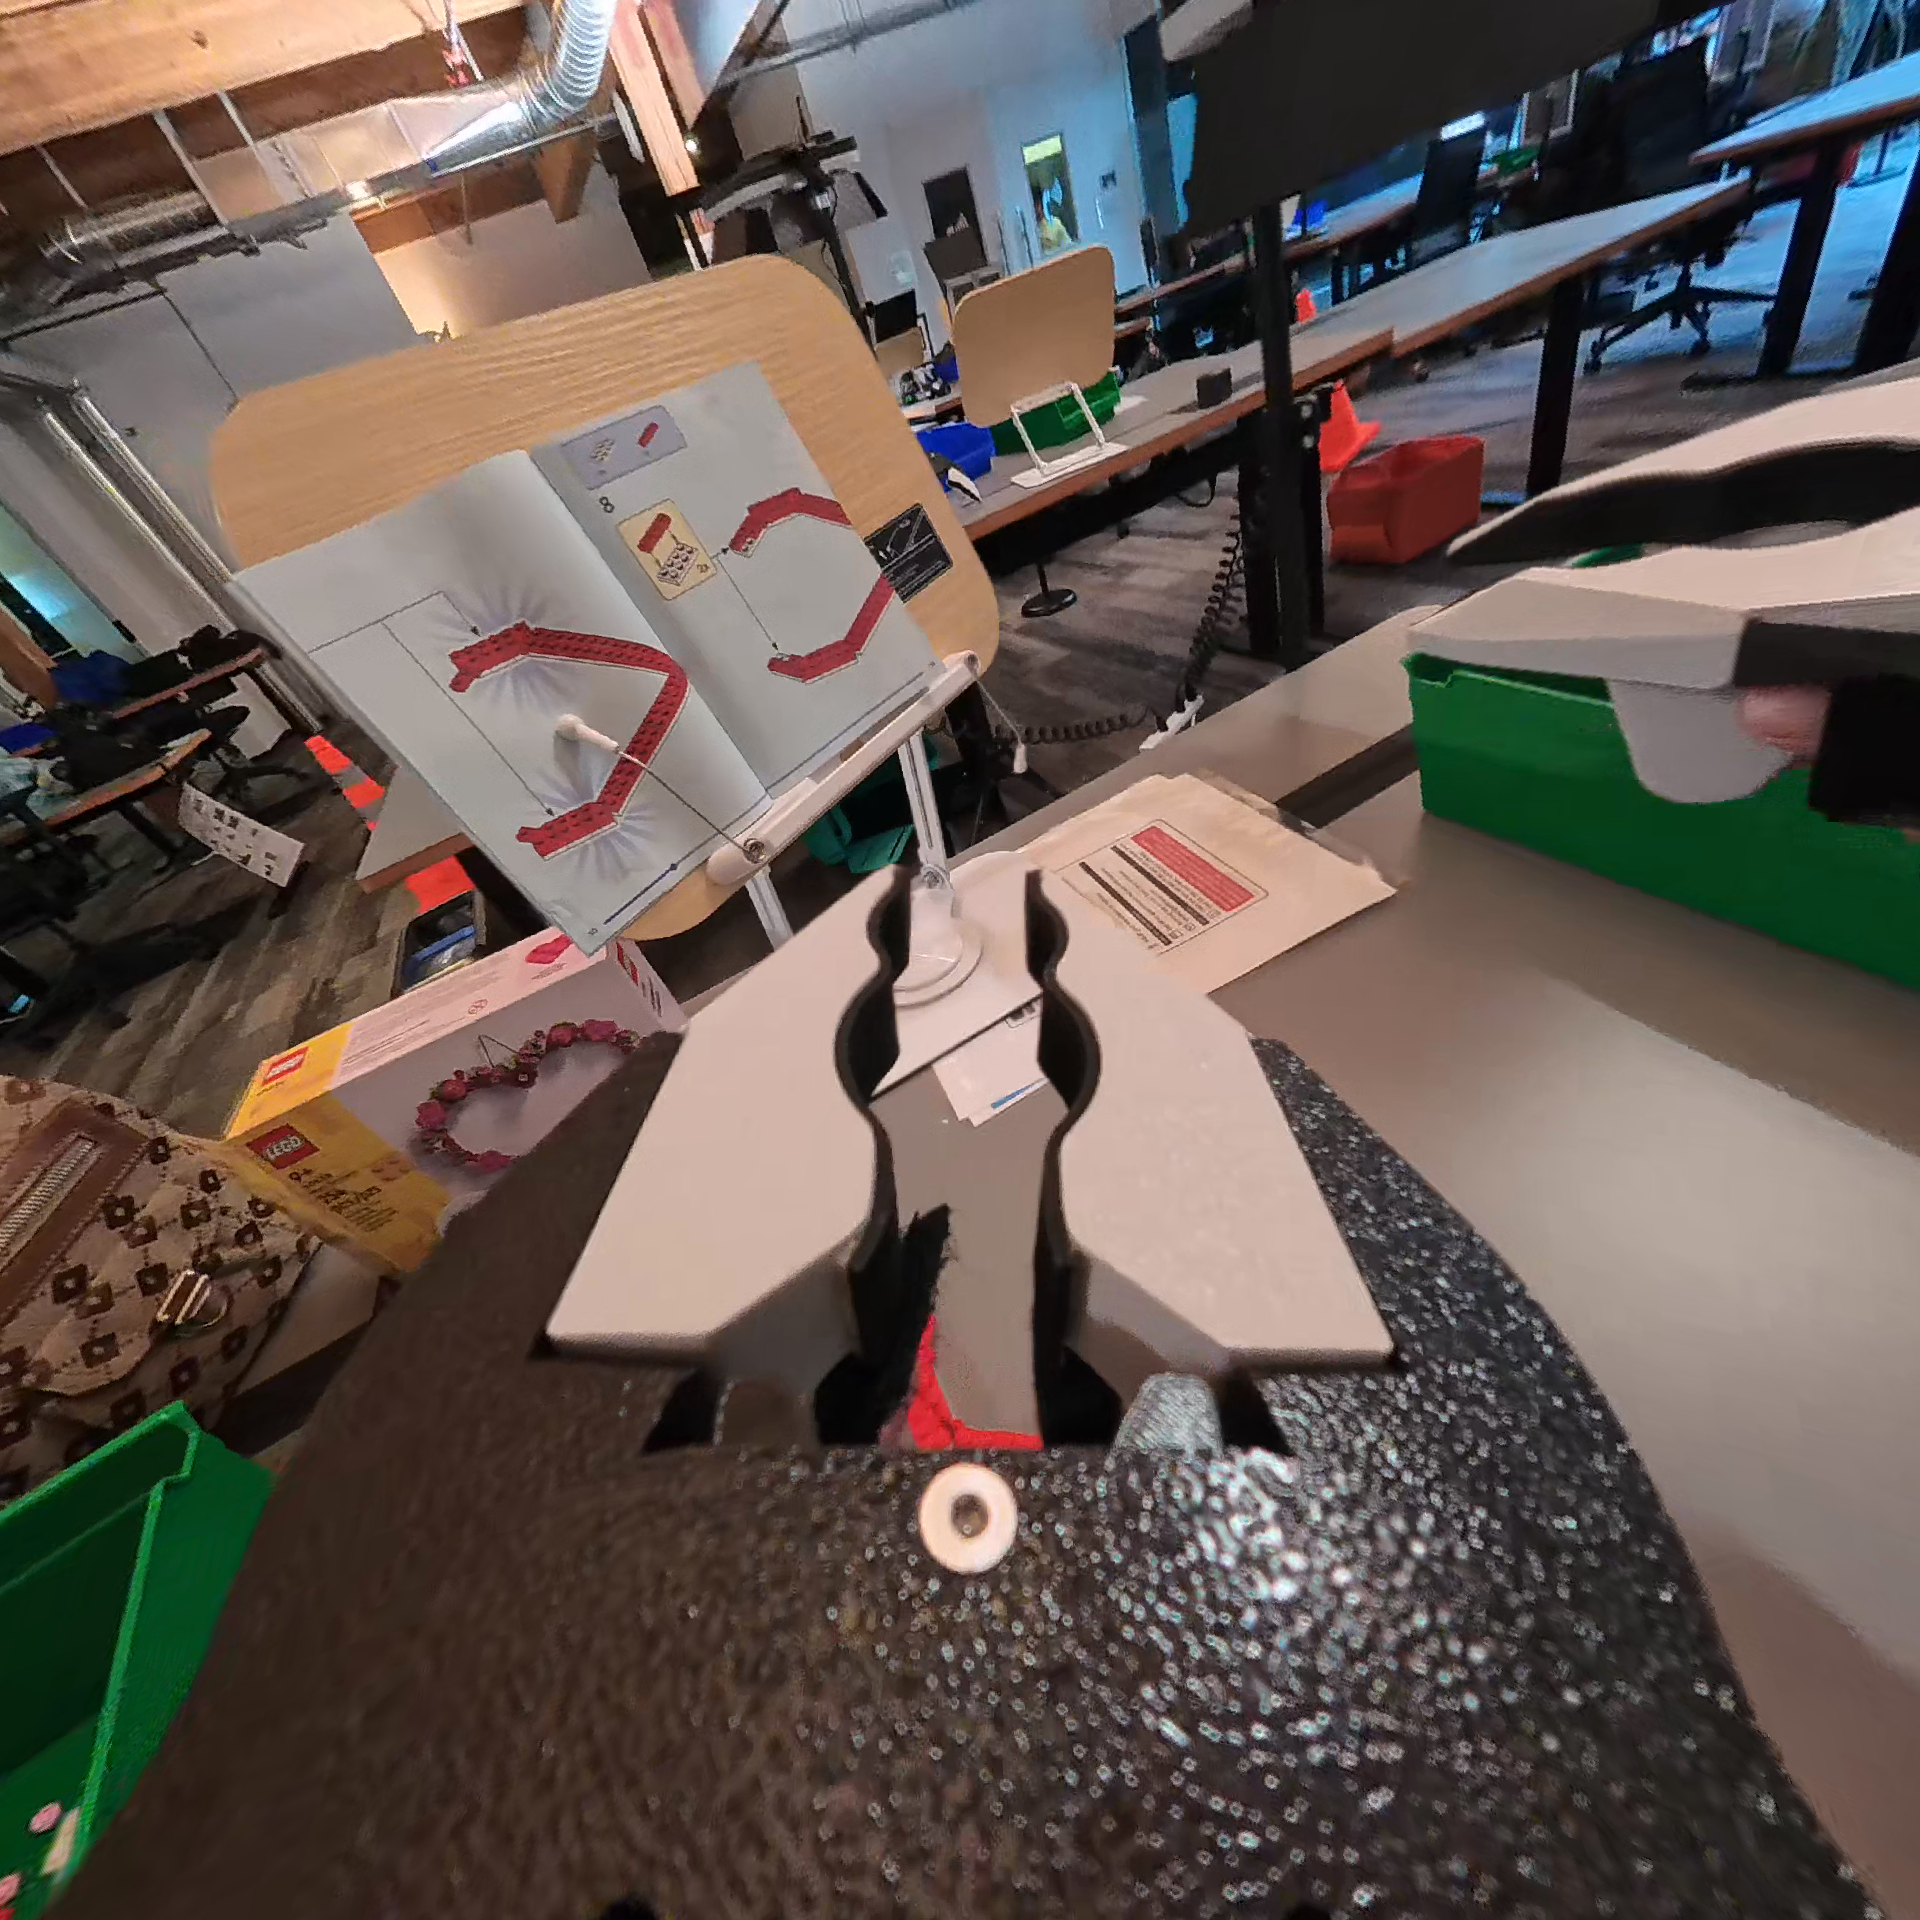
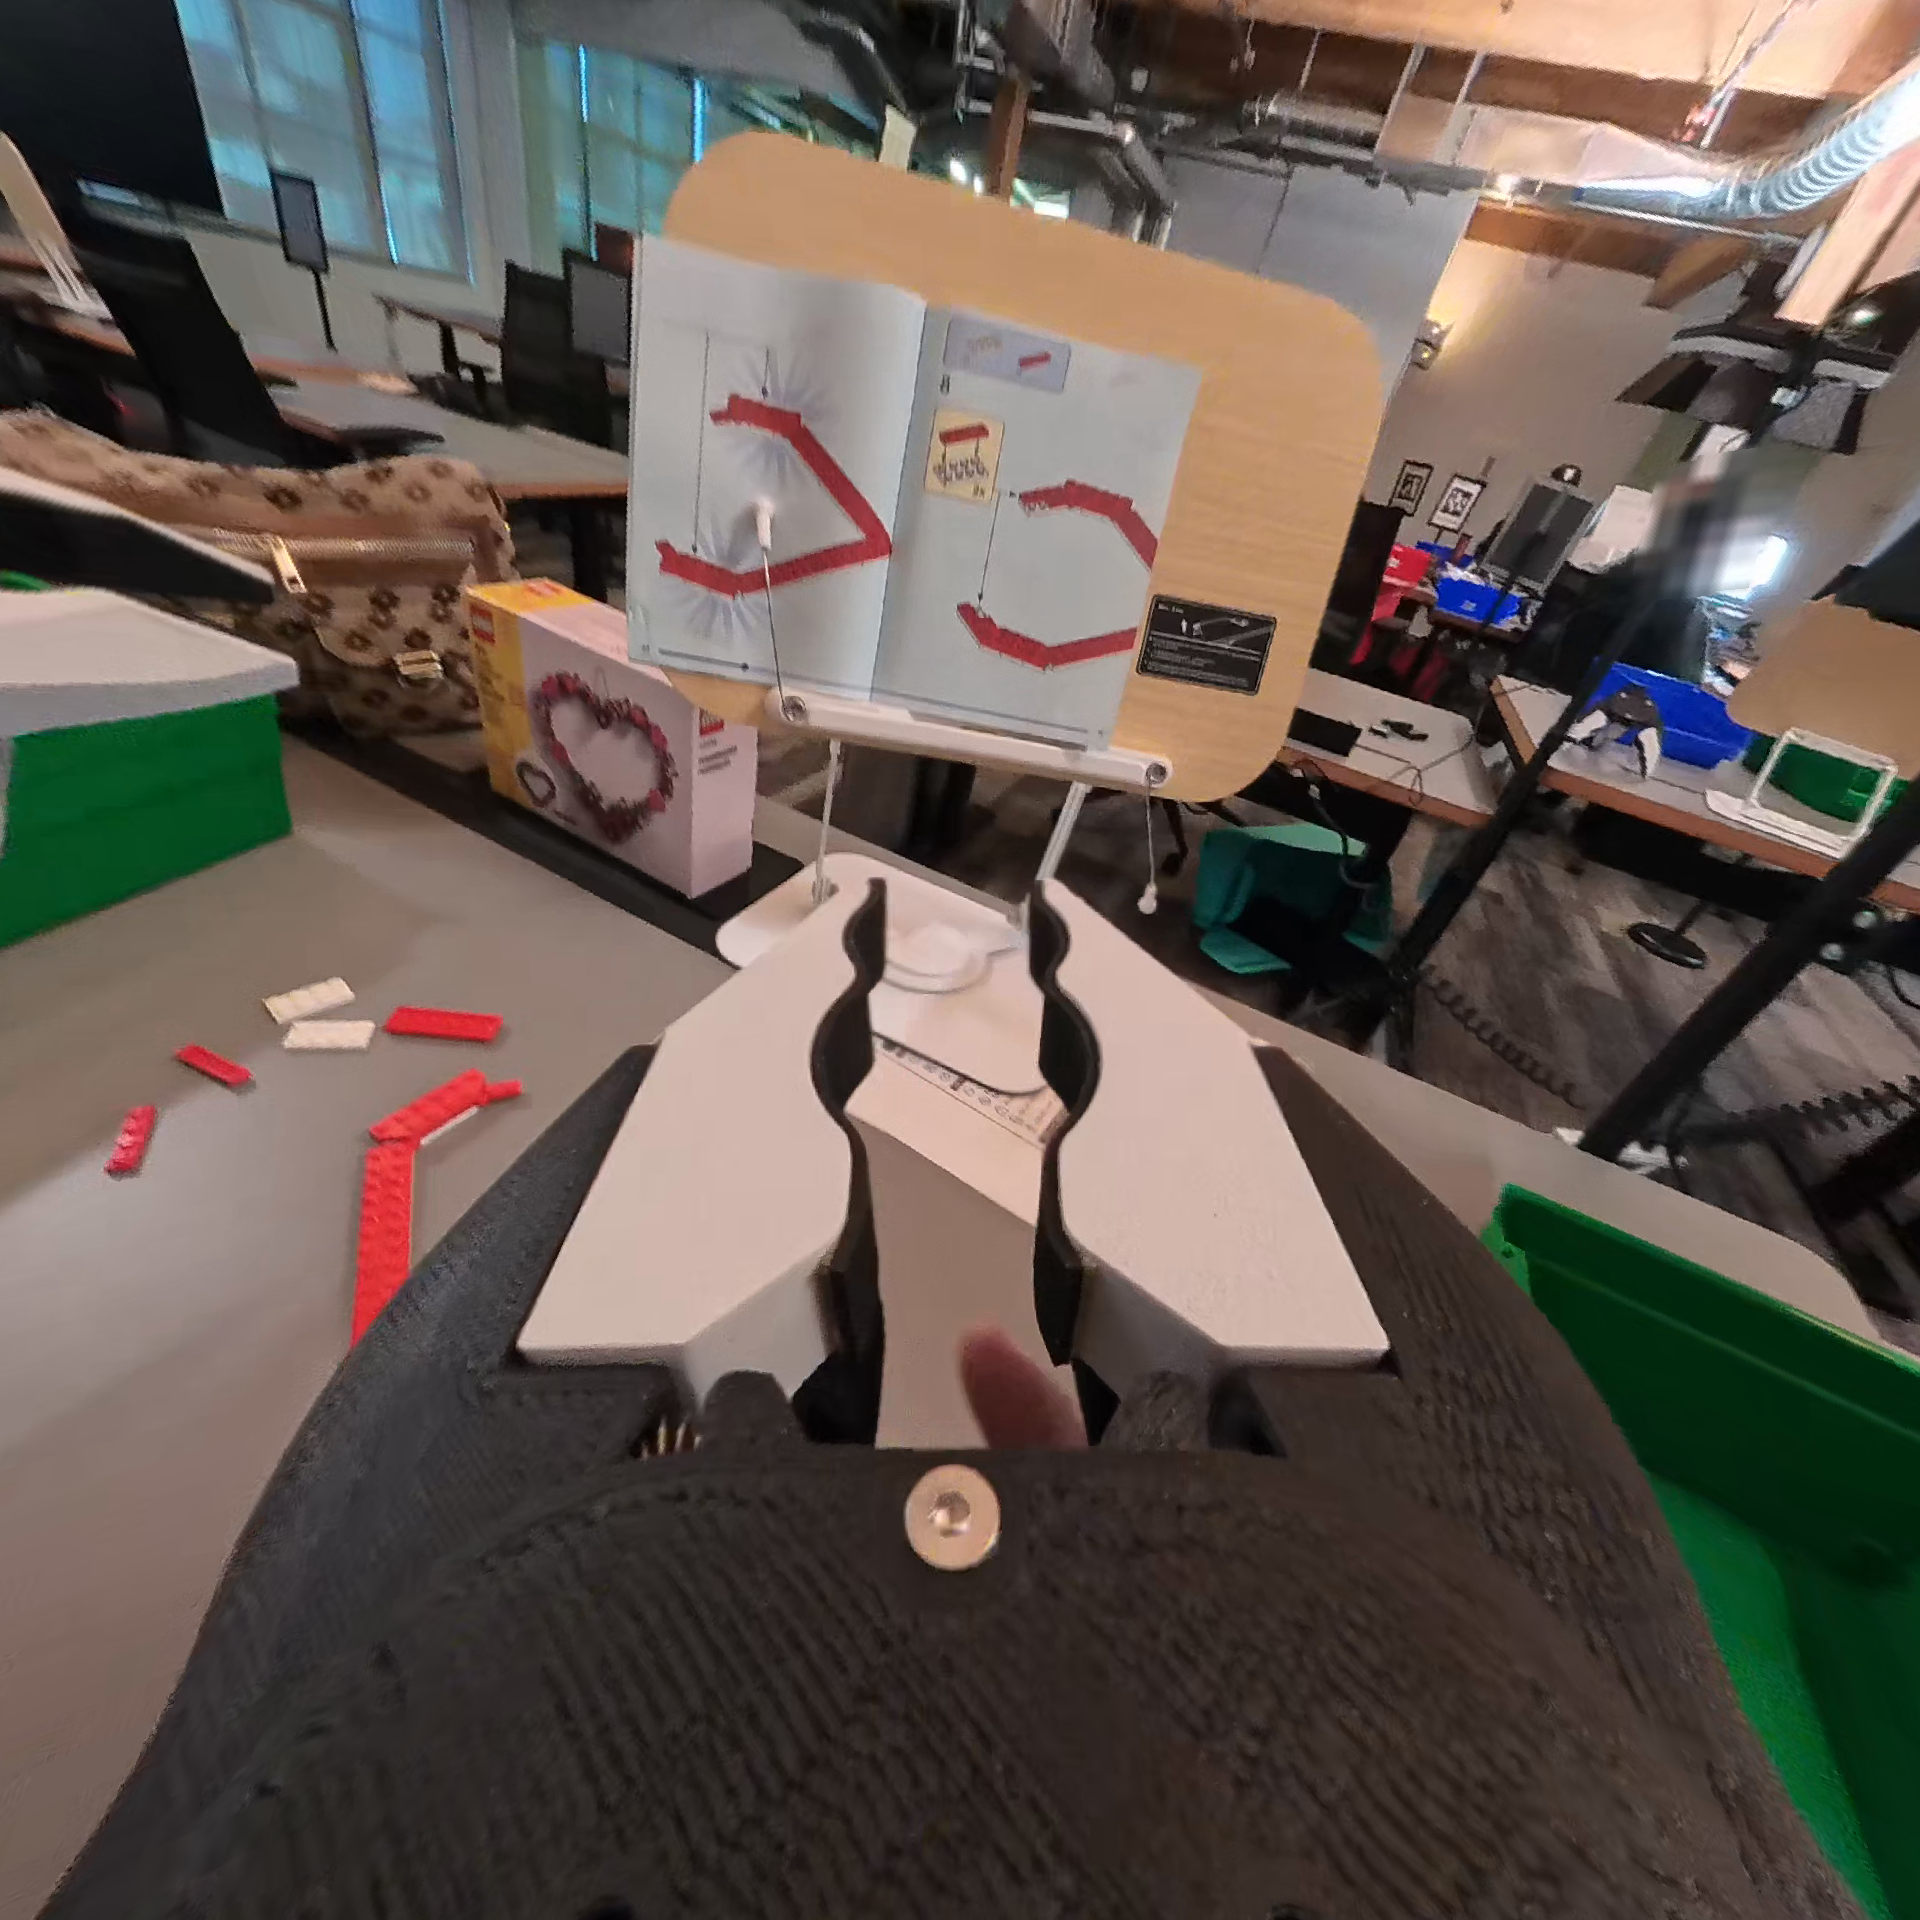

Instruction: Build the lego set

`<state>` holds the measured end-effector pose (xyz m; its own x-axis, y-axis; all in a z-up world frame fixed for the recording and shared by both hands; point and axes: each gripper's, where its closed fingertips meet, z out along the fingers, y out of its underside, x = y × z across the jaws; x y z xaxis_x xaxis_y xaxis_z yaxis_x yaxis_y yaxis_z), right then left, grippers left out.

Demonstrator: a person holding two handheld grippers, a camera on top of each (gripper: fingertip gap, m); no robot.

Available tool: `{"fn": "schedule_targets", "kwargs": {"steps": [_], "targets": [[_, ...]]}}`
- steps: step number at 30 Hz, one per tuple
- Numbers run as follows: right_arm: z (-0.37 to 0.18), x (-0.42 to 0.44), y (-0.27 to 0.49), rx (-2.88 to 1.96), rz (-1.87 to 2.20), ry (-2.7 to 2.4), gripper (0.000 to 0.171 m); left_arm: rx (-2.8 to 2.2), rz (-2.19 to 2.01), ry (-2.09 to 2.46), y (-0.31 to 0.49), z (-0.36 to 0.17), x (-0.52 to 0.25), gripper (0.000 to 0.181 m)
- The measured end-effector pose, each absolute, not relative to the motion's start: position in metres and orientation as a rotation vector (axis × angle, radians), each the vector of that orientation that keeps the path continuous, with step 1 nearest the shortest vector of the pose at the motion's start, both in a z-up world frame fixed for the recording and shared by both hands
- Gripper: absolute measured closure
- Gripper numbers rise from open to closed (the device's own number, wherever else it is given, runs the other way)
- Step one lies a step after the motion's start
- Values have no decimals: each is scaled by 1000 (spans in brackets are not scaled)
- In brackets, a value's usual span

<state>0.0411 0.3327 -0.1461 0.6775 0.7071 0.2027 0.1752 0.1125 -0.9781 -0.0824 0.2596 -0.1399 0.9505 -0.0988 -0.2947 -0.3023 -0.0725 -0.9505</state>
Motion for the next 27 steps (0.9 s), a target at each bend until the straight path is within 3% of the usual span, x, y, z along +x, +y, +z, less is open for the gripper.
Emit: {"fn": "schedule_targets", "kwargs": {"steps": [5, 11, 16, 20, 27], "targets": [[-153, 41, 334, -1469, 499, -800, 119, -1666, 186, 244, 263, -145, -99, 138], [-149, 47, 342, -1451, 450, -744, 114, -1661, 208, 193, 269, -147, -112, 104], [-133, 45, 336, -1340, 448, -734, 114, -1663, 188, 183, 273, -151, -111, 103], [-129, 45, 335, -1316, 444, -730, 110, -1643, 196, 173, 275, -148, -112, 85], [-120, 49, 337, -1269, 411, -698, 74, -1611, 180, 135, 278, -142, -116, 44]]}}
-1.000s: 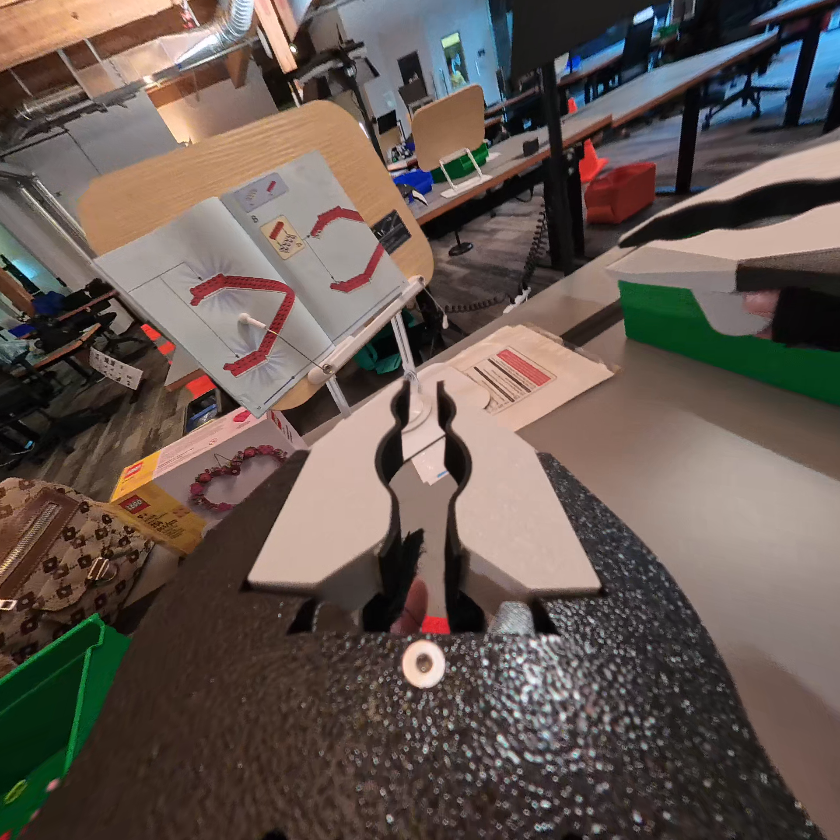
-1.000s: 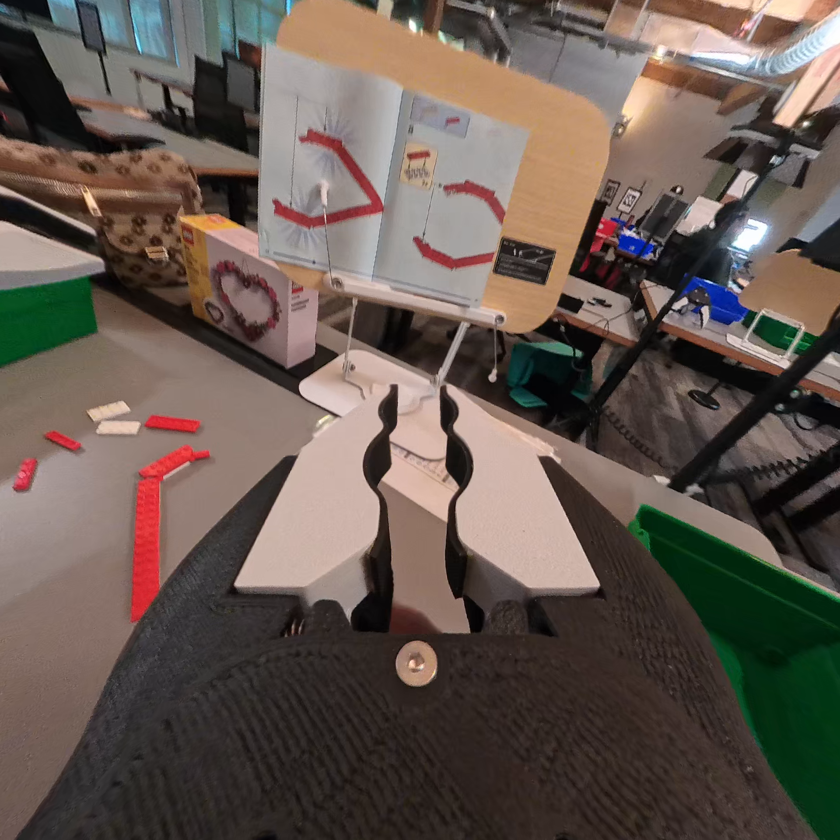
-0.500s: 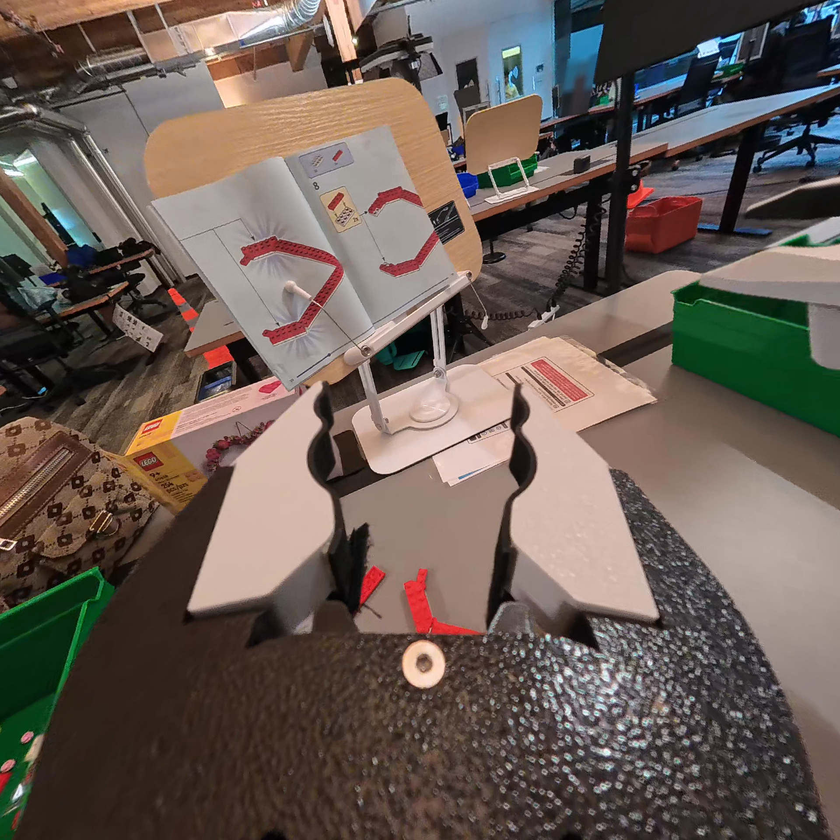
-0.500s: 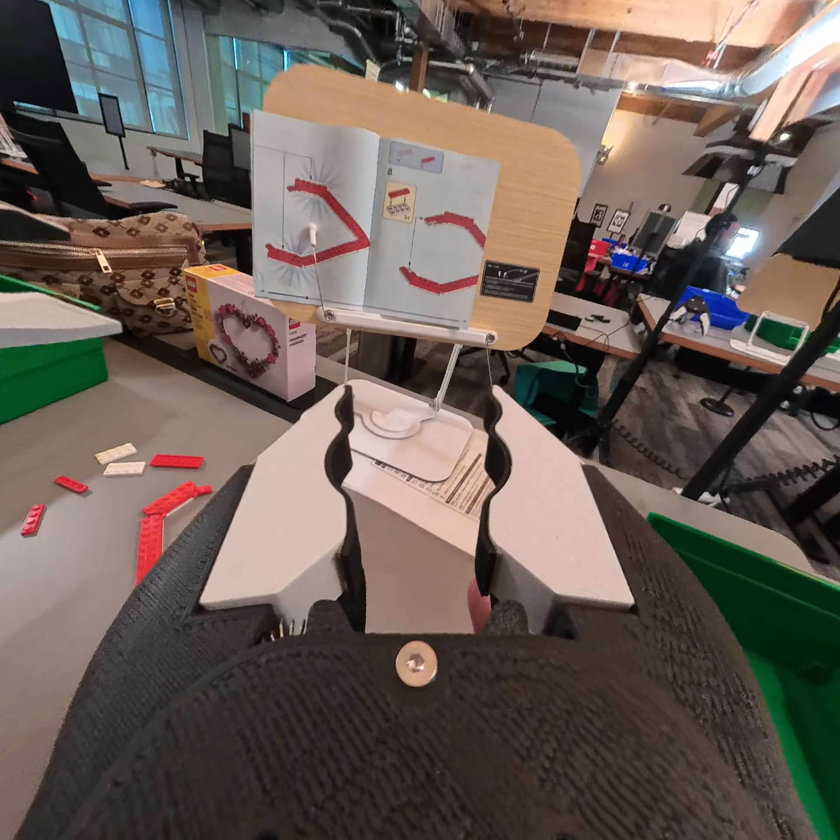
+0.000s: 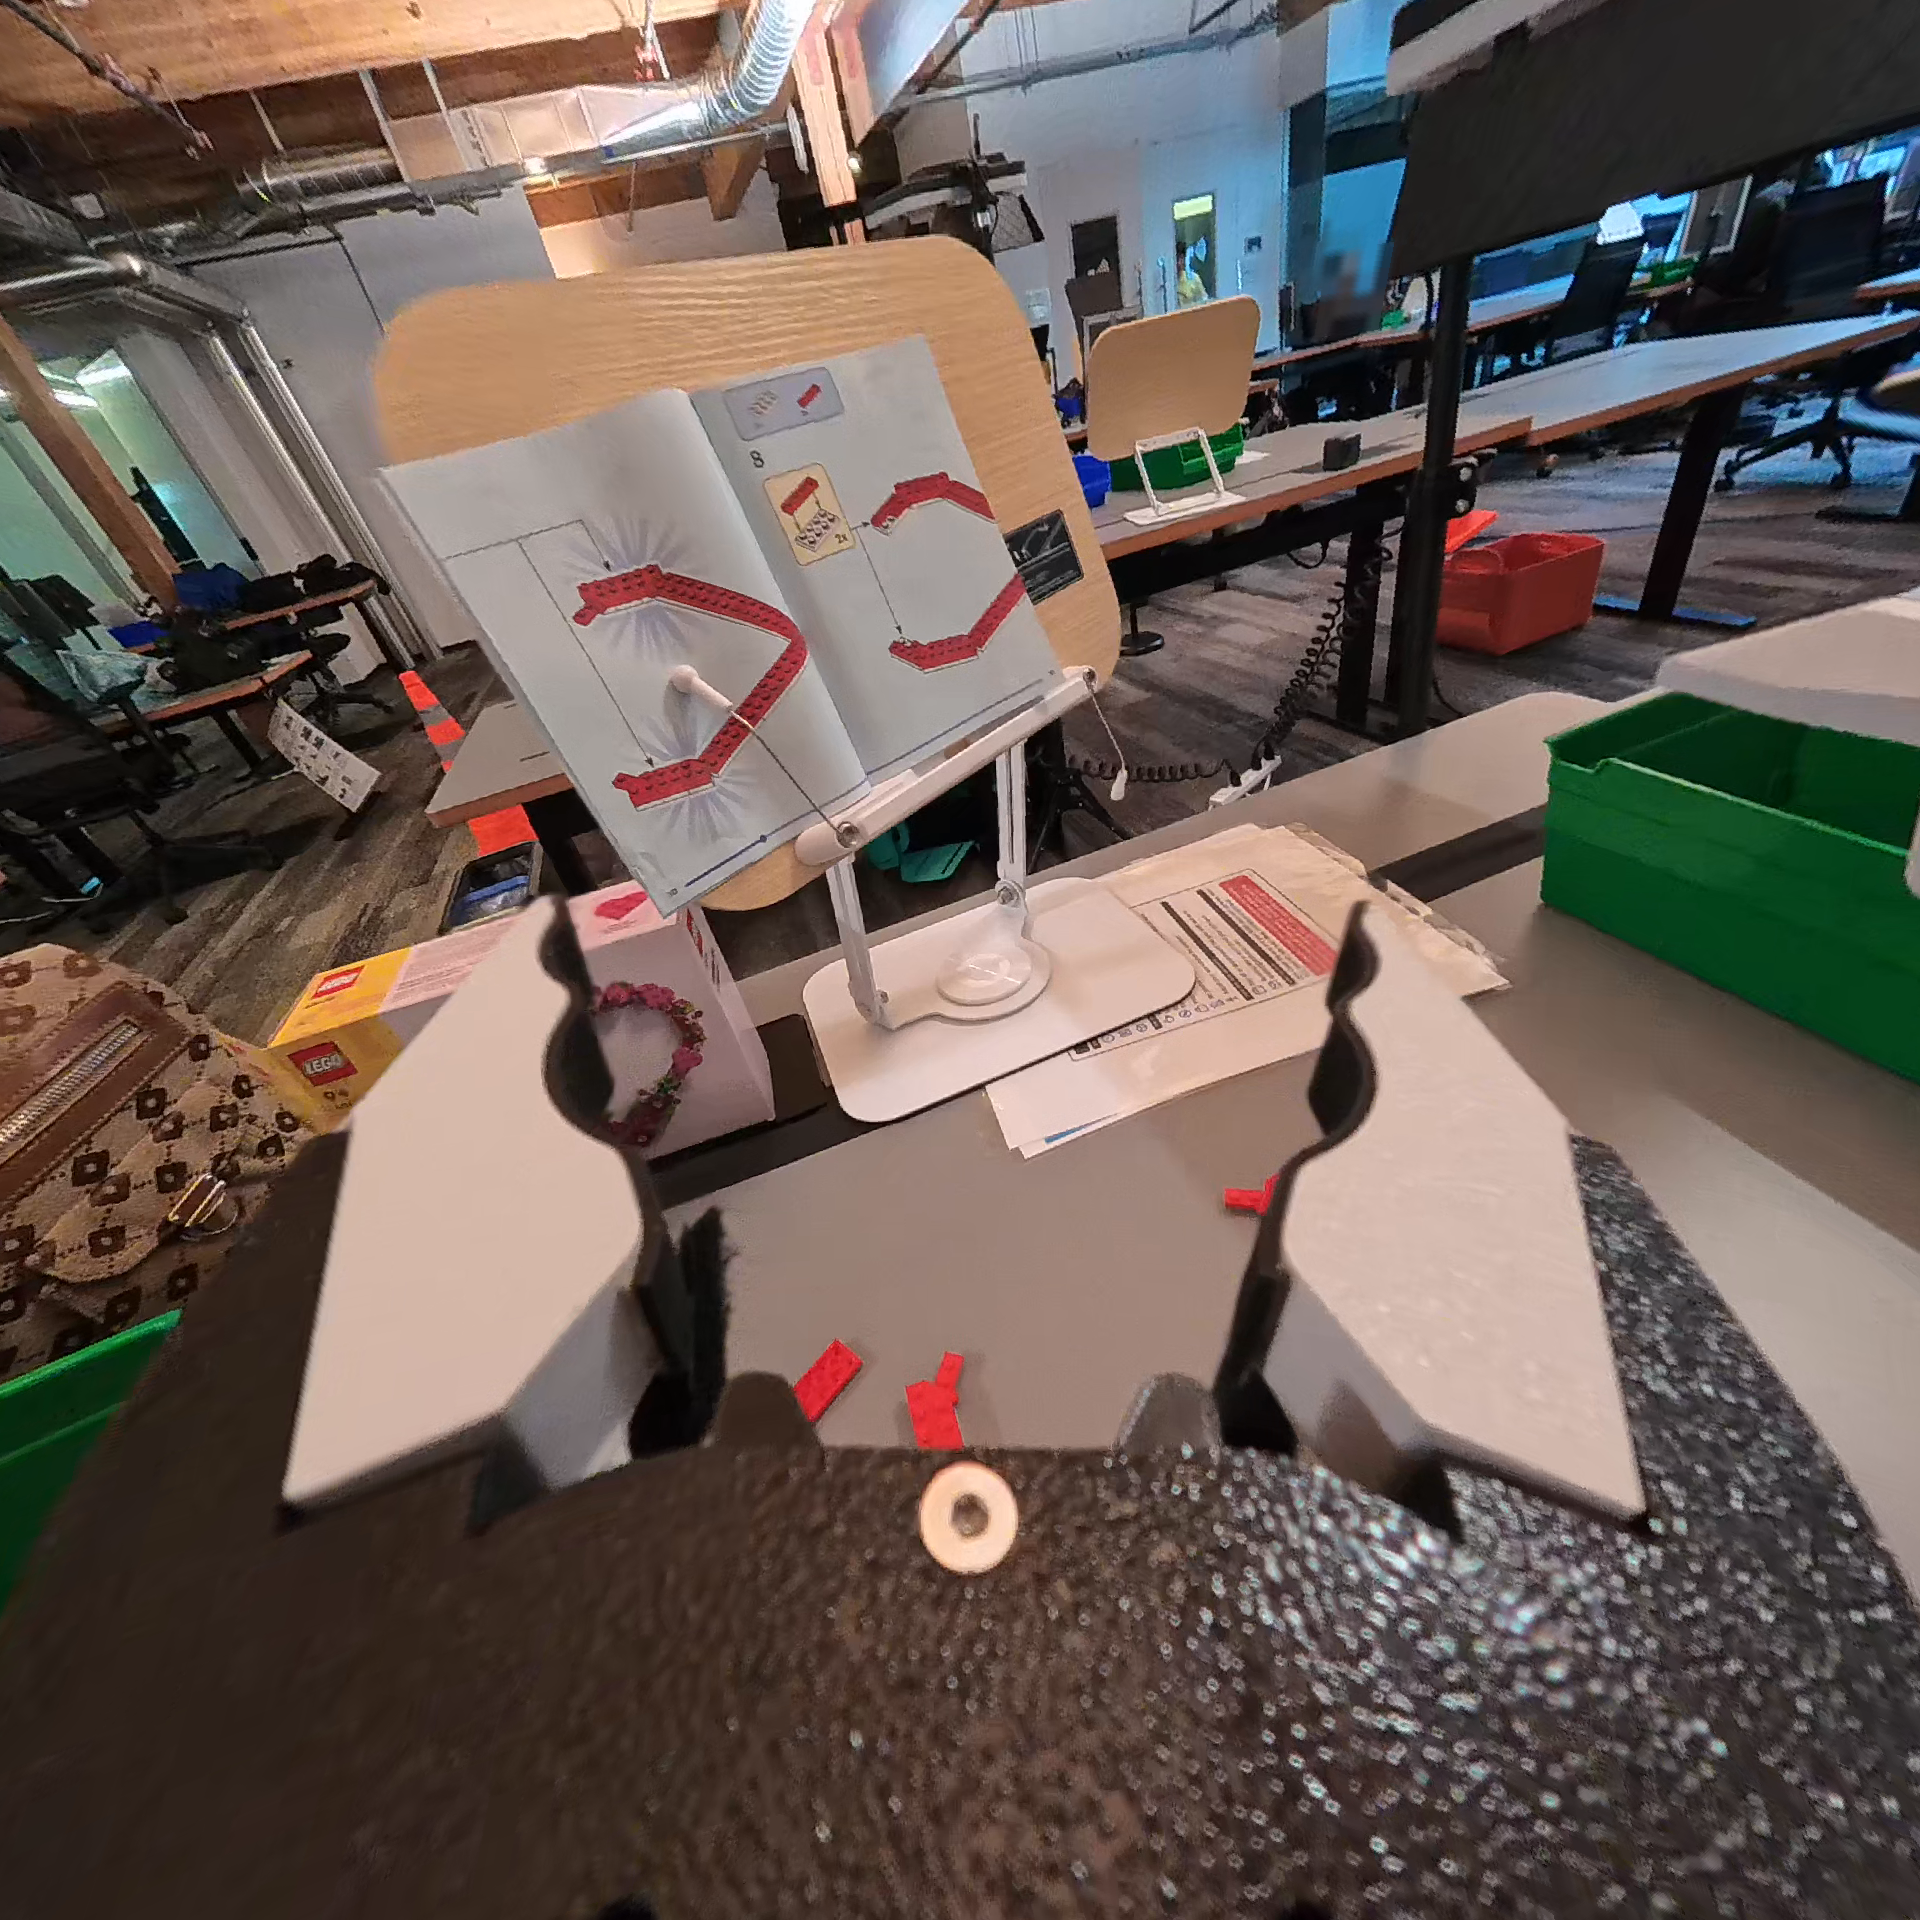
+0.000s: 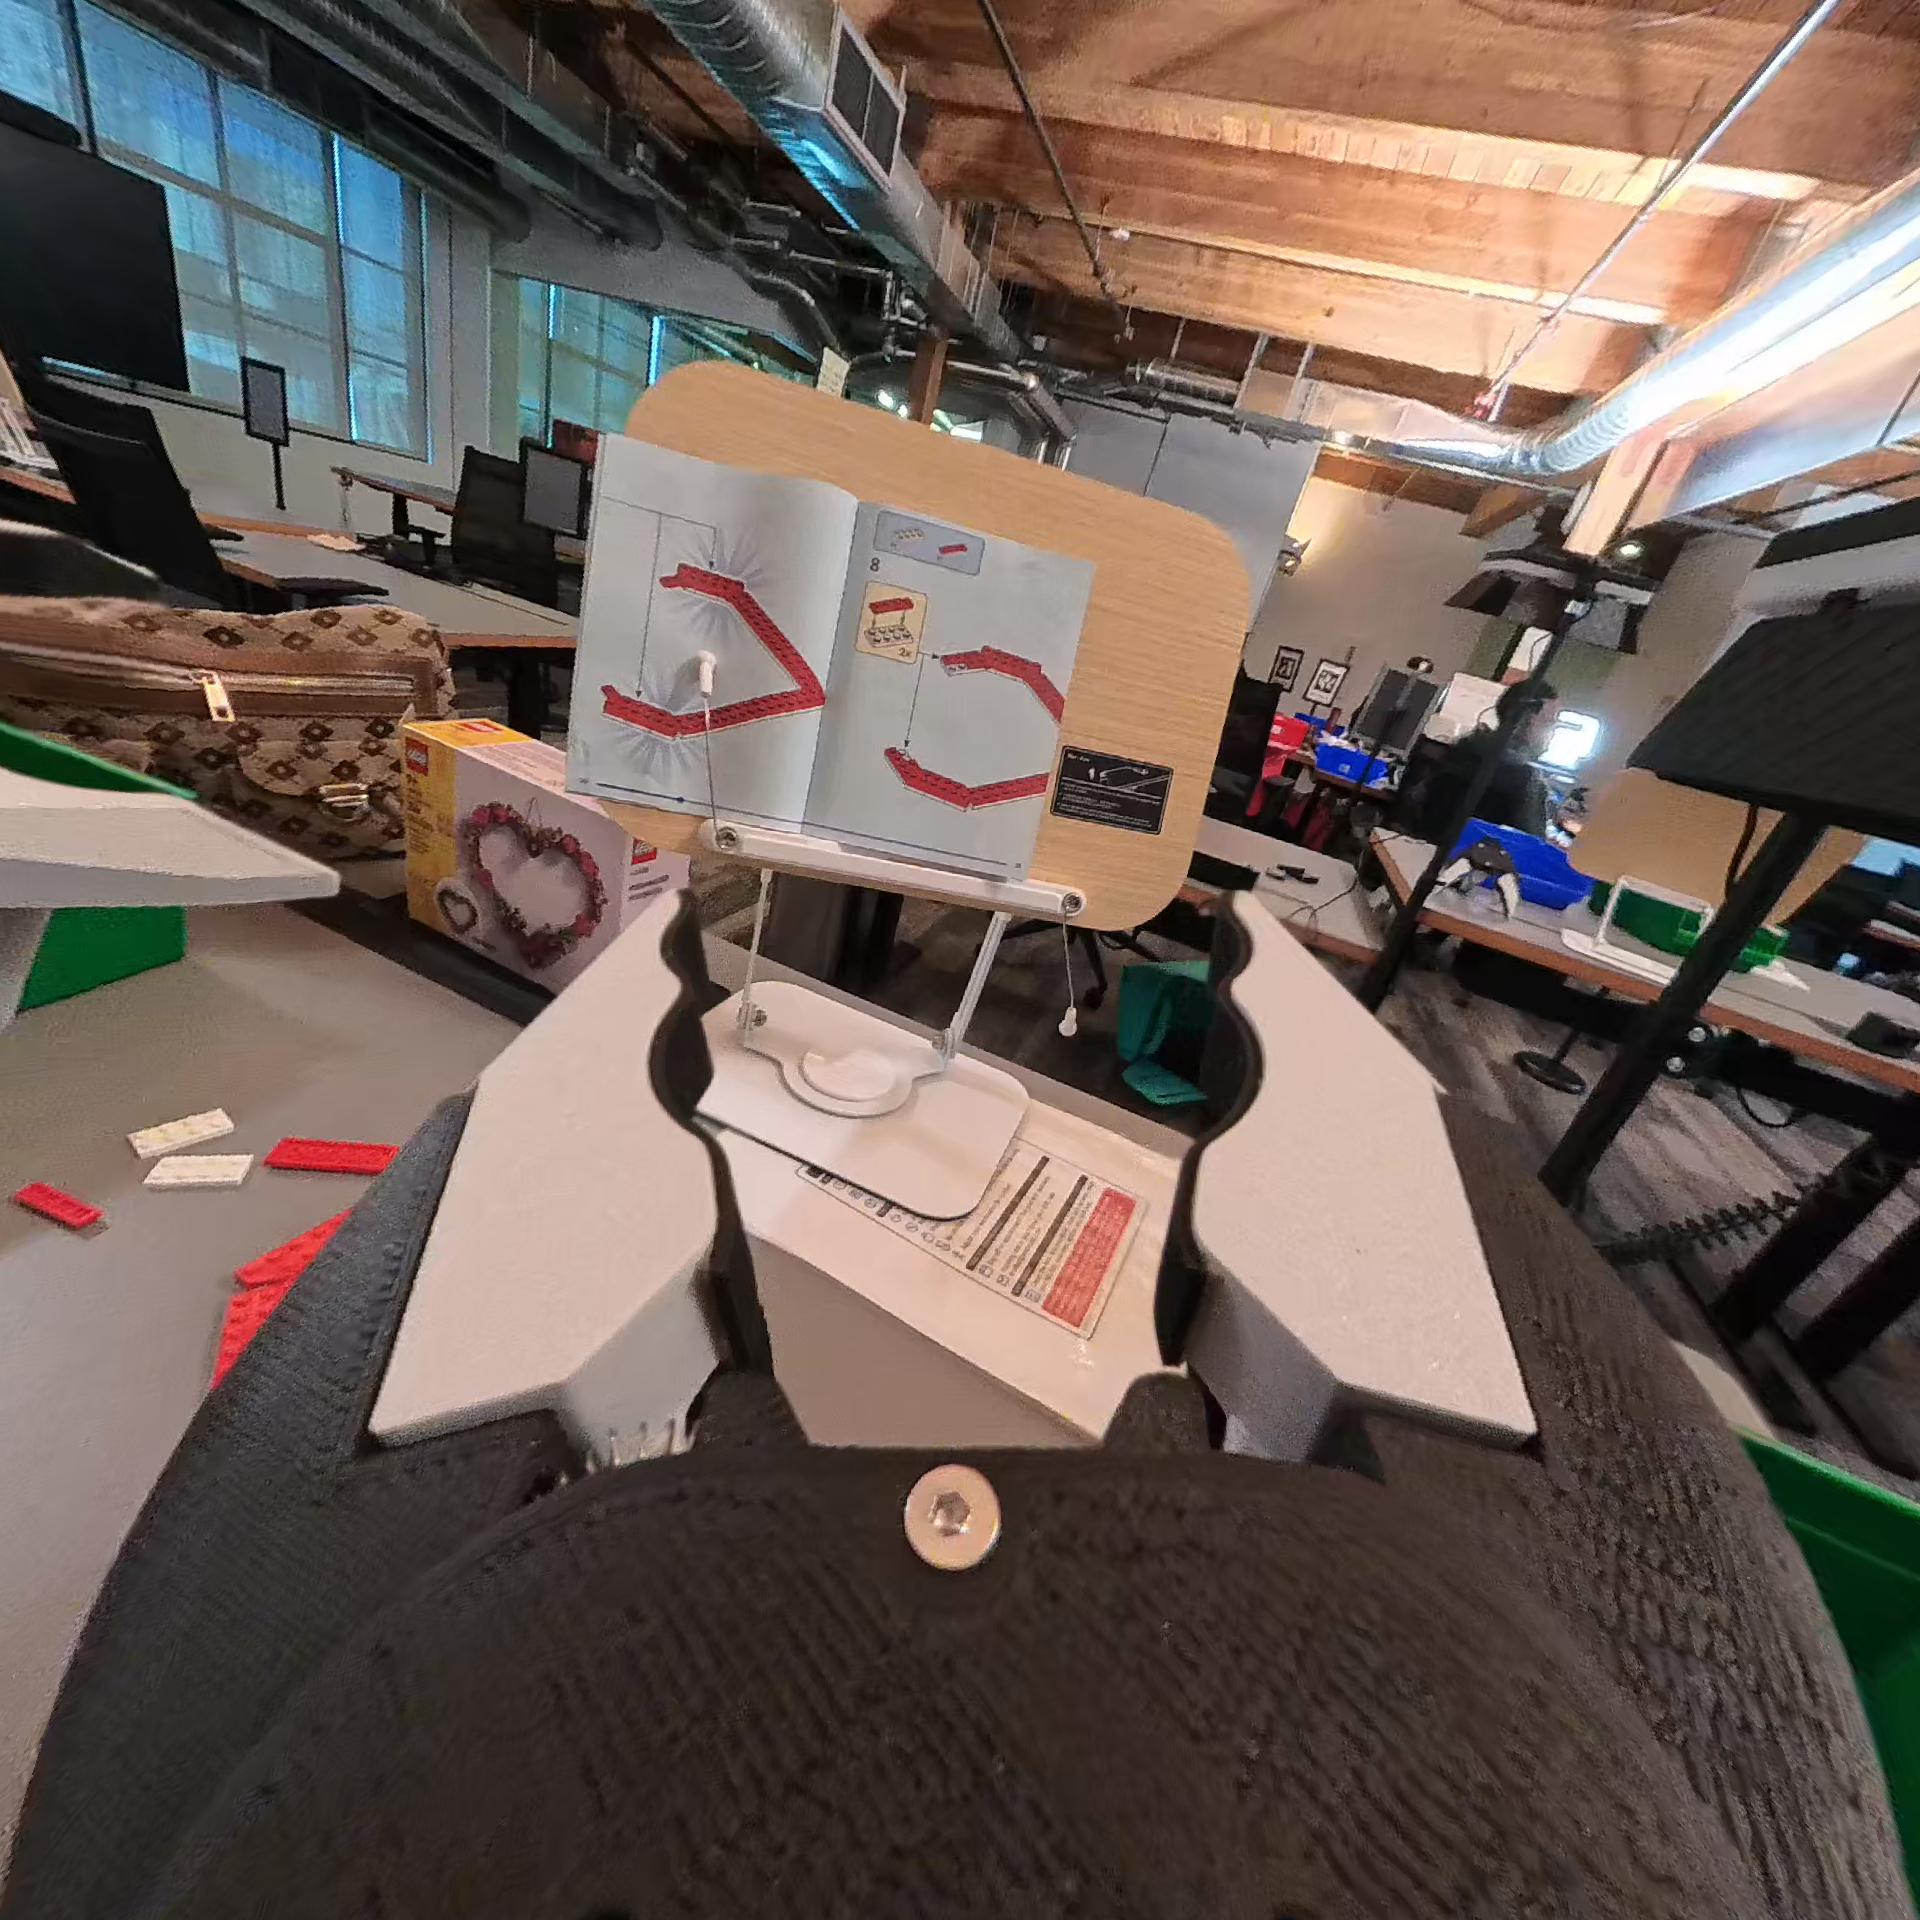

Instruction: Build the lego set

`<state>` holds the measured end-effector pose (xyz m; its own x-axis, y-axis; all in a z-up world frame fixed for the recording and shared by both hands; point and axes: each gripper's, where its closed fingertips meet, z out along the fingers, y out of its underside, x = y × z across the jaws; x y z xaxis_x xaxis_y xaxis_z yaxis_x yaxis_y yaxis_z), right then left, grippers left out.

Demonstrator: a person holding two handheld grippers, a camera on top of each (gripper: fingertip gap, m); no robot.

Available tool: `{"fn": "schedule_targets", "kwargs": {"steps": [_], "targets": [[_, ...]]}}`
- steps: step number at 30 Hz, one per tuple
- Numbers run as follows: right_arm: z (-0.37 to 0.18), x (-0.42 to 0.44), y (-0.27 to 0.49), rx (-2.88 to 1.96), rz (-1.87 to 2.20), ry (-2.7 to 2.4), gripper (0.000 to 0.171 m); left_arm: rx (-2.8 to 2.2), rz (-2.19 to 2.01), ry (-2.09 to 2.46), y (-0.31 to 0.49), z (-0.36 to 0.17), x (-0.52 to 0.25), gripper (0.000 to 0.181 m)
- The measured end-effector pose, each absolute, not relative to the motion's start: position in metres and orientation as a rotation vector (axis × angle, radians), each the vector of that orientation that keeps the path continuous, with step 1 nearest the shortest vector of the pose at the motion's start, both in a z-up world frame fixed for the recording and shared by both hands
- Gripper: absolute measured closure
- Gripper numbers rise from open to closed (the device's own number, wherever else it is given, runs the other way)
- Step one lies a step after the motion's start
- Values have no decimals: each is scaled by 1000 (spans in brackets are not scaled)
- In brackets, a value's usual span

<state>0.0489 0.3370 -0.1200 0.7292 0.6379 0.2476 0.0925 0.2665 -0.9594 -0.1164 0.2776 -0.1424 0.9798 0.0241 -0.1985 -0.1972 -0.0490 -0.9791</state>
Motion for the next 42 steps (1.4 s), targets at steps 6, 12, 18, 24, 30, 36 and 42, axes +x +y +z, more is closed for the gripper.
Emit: {"fn": "schedule_targets", "kwargs": {"steps": [6, 12, 18, 24, 30, 36, 42], "targets": [[-113, 57, 341, -1256, 398, -639, 56, -1547, 185, 76, 273, -129, -127, 27], [-125, 62, 347, -1346, 399, -633, 62, -1593, 231, 76, 274, -138, -137, 25], [-143, 58, 349, -1415, 377, -710, 63, -1665, 249, 122, 279, -153, -136, 24], [-150, 56, 349, -1442, 357, -748, 64, -1679, 249, 140, 281, -157, -133, 23], [-154, 57, 350, -1458, 361, -755, 66, -1690, 247, 149, 282, -160, -132, 23], [-155, 59, 351, -1465, 360, -748, 67, -1686, 246, 149, 282, -159, -131, 24], [-155, 59, 351, -1465, 358, -752, 68, -1685, 247, 151, 281, -158, -131, 24]]}}
